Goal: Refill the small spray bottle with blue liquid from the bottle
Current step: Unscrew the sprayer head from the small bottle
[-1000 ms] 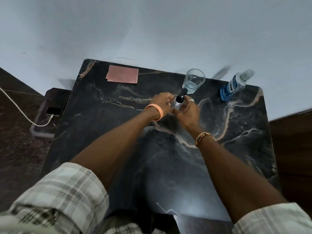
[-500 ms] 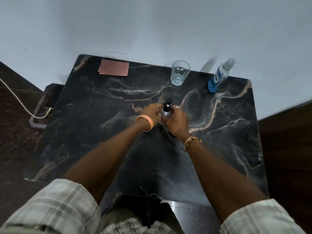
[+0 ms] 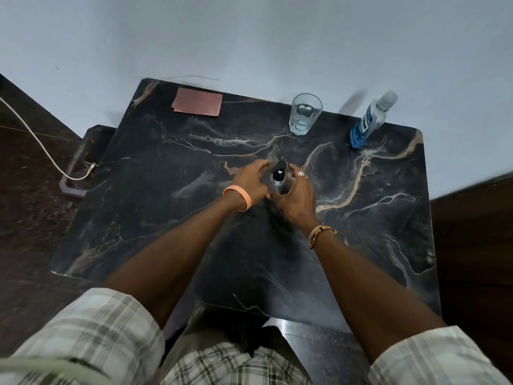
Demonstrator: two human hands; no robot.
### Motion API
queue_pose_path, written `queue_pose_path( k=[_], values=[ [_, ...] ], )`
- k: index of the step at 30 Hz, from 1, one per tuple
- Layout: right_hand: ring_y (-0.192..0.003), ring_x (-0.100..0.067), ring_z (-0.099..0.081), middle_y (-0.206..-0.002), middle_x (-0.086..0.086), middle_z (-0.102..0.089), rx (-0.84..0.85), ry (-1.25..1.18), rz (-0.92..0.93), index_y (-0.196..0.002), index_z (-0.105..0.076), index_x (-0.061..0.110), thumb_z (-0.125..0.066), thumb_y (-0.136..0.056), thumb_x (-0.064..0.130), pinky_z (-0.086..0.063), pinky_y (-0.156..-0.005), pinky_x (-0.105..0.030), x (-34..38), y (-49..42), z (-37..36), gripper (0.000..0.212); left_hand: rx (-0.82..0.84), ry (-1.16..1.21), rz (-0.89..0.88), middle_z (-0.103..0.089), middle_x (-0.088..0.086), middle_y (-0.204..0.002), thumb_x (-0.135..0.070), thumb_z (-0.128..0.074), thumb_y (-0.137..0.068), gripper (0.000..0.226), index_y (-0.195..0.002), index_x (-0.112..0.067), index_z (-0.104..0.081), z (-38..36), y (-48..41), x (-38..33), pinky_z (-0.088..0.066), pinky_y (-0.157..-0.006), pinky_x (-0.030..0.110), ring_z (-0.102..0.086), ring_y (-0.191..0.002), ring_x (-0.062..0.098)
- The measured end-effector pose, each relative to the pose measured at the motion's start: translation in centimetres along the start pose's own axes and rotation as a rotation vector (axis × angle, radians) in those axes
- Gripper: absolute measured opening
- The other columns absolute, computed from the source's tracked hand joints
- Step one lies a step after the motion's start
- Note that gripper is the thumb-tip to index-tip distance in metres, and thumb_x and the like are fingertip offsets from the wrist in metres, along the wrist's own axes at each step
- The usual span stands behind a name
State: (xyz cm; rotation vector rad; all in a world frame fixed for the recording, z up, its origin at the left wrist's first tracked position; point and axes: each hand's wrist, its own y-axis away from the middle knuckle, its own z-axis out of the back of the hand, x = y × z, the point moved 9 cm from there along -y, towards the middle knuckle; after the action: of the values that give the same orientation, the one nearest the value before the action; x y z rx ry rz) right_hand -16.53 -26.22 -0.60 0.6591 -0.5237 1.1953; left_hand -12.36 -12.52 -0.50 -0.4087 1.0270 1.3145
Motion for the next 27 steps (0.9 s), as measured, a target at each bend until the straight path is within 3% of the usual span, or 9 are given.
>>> queue_pose_path(
  k=[2, 5, 7, 9, 13, 16, 21, 25, 27],
  values=[
    [-0.131, -0.022, -0.048, -0.142, -0.004, -0.051, -0.012, -0.012, 0.030, -0.145, -0.041, 0.018, -0.083, -0.073, 0.044, -0.045, -0.105, -0.042, 0.3, 0.2, 0.5, 0.088, -0.052, 0.079, -0.010, -0.063, -0.006, -0.120, -0.008, -0.076, -0.066, 0.064, -0.127, -0.020, -0.057, 0.6, 0.3, -0.2, -0.051, -0.091, 0.031, -0.061, -0.109, 0.016],
    [-0.130, -0.022, -0.048, -0.141, -0.006, -0.052, 0.003, 0.011, 0.072, -0.147, -0.041, 0.018, -0.078, -0.078, 0.048, -0.045, -0.103, -0.039, 1.0, 0.1, 0.9, 0.084, -0.091, 0.162, -0.031, -0.065, -0.007, -0.118, -0.012, -0.080, -0.063, 0.064, -0.124, -0.018, -0.060, 1.0, 0.4, -0.7, -0.051, -0.094, 0.032, -0.061, -0.108, 0.013],
    [-0.119, -0.023, -0.057, -0.127, -0.006, -0.063, 0.028, 0.038, 0.097, -0.140, -0.050, 0.019, -0.077, -0.080, 0.041, -0.050, -0.093, -0.039, 1.5, -0.1, 0.8, 0.070, -0.079, 0.121, -0.077, -0.065, -0.003, -0.122, -0.019, -0.083, -0.063, 0.066, -0.125, -0.017, -0.060, 1.0, 0.3, -1.5, -0.049, -0.097, 0.029, -0.061, -0.111, 0.012],
    [-0.097, -0.023, -0.066, -0.102, -0.002, -0.070, 0.030, 0.050, 0.122, -0.123, -0.063, 0.021, -0.076, -0.081, 0.032, -0.051, -0.073, -0.033, 1.8, -0.1, 0.8, 0.045, -0.079, 0.066, -0.114, -0.068, -0.002, -0.118, -0.023, -0.084, -0.065, 0.061, -0.122, -0.016, -0.062, 1.1, 0.2, -2.3, -0.049, -0.095, 0.027, -0.063, -0.107, 0.011],
    [-0.084, -0.020, -0.066, -0.093, -0.002, -0.073, 0.007, 0.004, 0.084, -0.112, -0.070, 0.020, -0.077, -0.081, 0.022, -0.053, -0.070, -0.034, 1.6, -0.1, 1.0, 0.032, -0.102, -0.167, -0.182, -0.067, -0.005, -0.088, -0.023, -0.080, -0.072, 0.022, -0.090, -0.019, -0.069, 1.2, -0.1, -3.7, -0.050, -0.077, 0.031, -0.061, -0.083, 0.016],
    [-0.083, -0.021, -0.066, -0.092, -0.003, -0.073, 0.006, 0.005, 0.065, -0.108, -0.072, 0.020, -0.077, -0.081, 0.022, -0.053, -0.069, -0.033, 1.6, -0.4, 1.0, 0.027, -0.120, -0.264, -0.227, -0.061, 0.000, -0.078, -0.020, -0.077, -0.075, 0.018, -0.074, -0.017, -0.059, 0.9, -0.1, -4.0, -0.046, -0.068, 0.034, -0.059, -0.077, 0.024],
    [-0.081, -0.022, -0.066, -0.087, -0.004, -0.073, 0.014, 0.006, 0.067, -0.097, -0.072, 0.017, -0.073, -0.080, 0.016, -0.047, -0.062, -0.032, 1.7, -0.5, 1.4, 0.017, -0.173, -0.340, -0.198, -0.058, 0.001, -0.080, -0.039, -0.078, -0.074, 0.034, -0.083, -0.010, -0.061, 0.9, -0.3, -3.8, -0.037, -0.065, 0.031, -0.050, -0.074, 0.018],
    [-0.076, -0.022, -0.065, -0.080, -0.004, -0.071, 0.032, 0.030, 0.043, -0.091, -0.072, 0.018, -0.073, -0.079, 0.018, -0.048, -0.060, -0.032, 1.7, -0.6, 1.5, 0.012, -0.179, -0.201, -0.211, -0.066, -0.001, -0.106, -0.023, -0.083, -0.069, 0.049, -0.113, -0.018, -0.062, 0.7, -0.1, -4.2, -0.042, -0.083, 0.022, -0.058, -0.095, 0.012],
    [-0.074, -0.022, -0.064, -0.079, -0.004, -0.070, 0.028, 0.036, 0.029, -0.086, -0.071, 0.019, -0.073, -0.080, 0.019, -0.050, -0.061, -0.033, 1.6, -0.8, 1.6, 0.007, -0.186, -0.173, -0.213, -0.070, -0.003, -0.101, -0.016, -0.084, -0.066, 0.042, -0.105, -0.021, -0.066, 0.8, 0.0, -4.5, -0.046, -0.082, 0.023, -0.064, -0.095, 0.015]
  ],
)
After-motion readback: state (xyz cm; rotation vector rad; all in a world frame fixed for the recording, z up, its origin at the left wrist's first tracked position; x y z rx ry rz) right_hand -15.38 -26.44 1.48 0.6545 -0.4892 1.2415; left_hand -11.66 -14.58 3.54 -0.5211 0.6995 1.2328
